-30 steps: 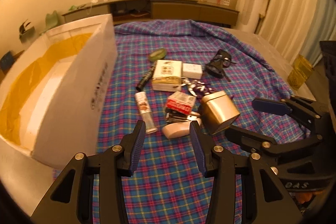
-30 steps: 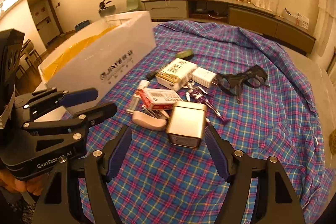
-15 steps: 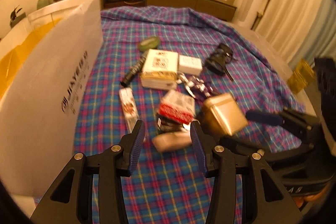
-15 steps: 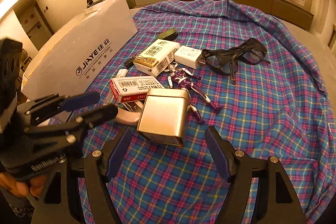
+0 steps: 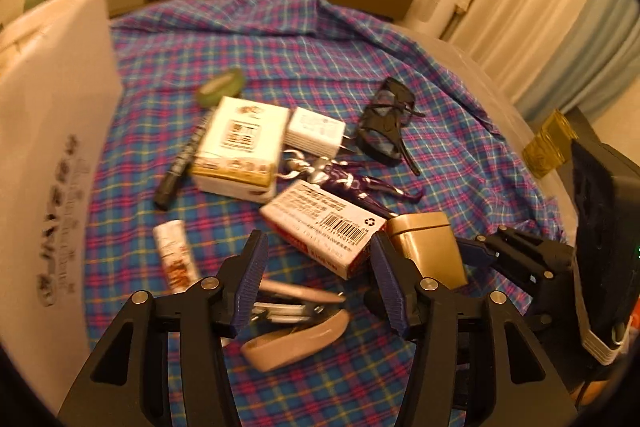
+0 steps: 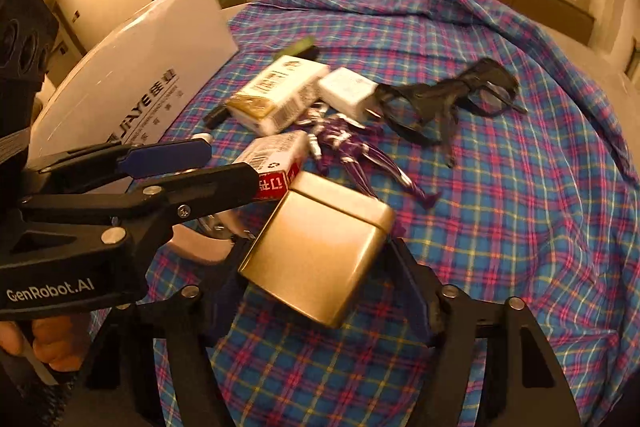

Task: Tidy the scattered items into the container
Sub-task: 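Grasp the gold metal tin with the right gripper while the left gripper reaches toward the pink stapler, then close the left gripper on the pink stapler and lift it while the right gripper holds the tin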

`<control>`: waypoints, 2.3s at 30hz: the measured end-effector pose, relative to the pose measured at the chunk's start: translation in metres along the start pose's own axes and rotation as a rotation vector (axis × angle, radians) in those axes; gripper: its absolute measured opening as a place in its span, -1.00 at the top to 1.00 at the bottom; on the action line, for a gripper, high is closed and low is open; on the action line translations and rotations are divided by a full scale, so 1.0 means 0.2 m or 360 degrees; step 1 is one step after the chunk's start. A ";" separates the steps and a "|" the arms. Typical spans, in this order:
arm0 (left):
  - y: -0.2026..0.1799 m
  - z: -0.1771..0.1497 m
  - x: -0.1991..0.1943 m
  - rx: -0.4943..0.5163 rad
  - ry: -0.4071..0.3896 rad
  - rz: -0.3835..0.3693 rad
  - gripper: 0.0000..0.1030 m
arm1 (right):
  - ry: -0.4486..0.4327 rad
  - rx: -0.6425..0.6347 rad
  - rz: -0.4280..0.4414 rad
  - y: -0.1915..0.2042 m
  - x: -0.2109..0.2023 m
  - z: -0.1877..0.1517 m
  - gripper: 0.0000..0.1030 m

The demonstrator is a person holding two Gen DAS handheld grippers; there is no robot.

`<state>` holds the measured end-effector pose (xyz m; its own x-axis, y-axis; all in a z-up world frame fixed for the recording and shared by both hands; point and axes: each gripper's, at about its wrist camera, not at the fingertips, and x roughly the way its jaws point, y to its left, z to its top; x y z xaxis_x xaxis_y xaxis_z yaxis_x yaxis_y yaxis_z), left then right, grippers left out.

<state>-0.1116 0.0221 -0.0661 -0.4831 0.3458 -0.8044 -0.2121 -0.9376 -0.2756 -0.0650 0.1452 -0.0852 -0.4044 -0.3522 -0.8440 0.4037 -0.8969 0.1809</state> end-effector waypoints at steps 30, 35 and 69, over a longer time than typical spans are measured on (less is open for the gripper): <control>-0.19 -0.31 -0.10 0.0482 0.0109 -0.0027 -0.14 | -0.0021 0.0126 0.0094 -0.06 -0.11 -0.04 -0.08; -0.15 -0.27 -0.11 0.0436 -0.0002 0.0114 -0.14 | -0.0026 0.0129 0.0082 -0.06 -0.12 -0.04 -0.07; -0.26 -0.29 0.00 0.0512 -0.0051 0.0166 -0.13 | -0.0096 0.0186 0.0063 -0.11 -0.20 -0.05 -0.07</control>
<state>-0.0509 0.0688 -0.0828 -0.5419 0.2543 -0.8010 -0.4145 -0.9100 -0.0085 -0.0500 0.1817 -0.0594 -0.4402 -0.4004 -0.8037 0.3234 -0.9057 0.2741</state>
